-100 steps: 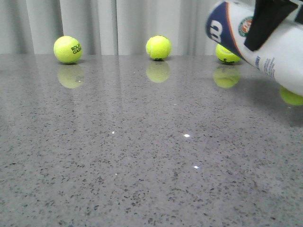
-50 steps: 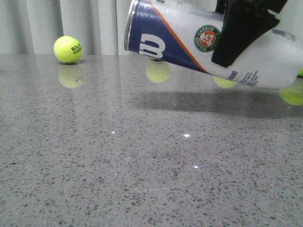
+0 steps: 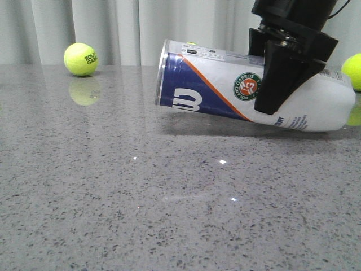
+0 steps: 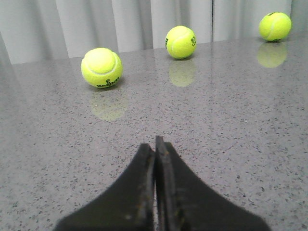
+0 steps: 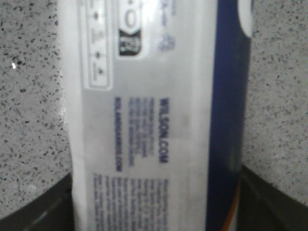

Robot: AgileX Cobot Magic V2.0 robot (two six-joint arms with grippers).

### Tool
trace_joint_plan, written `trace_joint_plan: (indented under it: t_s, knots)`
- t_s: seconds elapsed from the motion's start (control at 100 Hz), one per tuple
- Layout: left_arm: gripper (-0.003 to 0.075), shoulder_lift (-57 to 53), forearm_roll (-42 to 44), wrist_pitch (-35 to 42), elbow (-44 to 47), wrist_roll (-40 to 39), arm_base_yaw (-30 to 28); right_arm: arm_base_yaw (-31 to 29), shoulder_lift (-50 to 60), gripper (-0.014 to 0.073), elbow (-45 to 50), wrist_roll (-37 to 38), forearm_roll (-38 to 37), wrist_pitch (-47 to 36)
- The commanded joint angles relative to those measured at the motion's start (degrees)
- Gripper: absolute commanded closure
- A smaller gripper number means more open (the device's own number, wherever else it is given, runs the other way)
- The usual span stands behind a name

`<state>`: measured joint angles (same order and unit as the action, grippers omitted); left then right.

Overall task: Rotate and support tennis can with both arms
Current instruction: 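Grasp the can's middle with the right gripper and lift it slightly, then lower the can flat onto the table and open the right gripper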

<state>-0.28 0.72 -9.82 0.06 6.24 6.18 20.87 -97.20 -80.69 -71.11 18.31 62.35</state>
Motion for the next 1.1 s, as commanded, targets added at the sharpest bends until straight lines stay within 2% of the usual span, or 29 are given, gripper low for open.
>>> trace_joint_plan:
  t_s: [0.0,0.11,0.19,1.09]
  knots:
    - [0.0738,-1.9,-0.2,4.5,2.5,-0.4,0.0,-0.1,2.4,0.019,-1.8,-0.9,0.9,-1.5]
    - [0.0738,-1.9,-0.2,4.5,2.5,-0.4,0.0,-0.1,2.4,0.0013,-1.8,-0.9,0.9,-1.5]
    - [0.0738,-1.9,-0.2,4.5,2.5,-0.4,0.0,-0.1,2.4,-0.0074,-1.8,-0.9,0.9,-1.4]
    - [0.0738,-1.9,-0.2,4.5,2.5,-0.4,0.0,-0.1,5.4,-0.0056,-1.8,-1.4,0.9,-2.4]
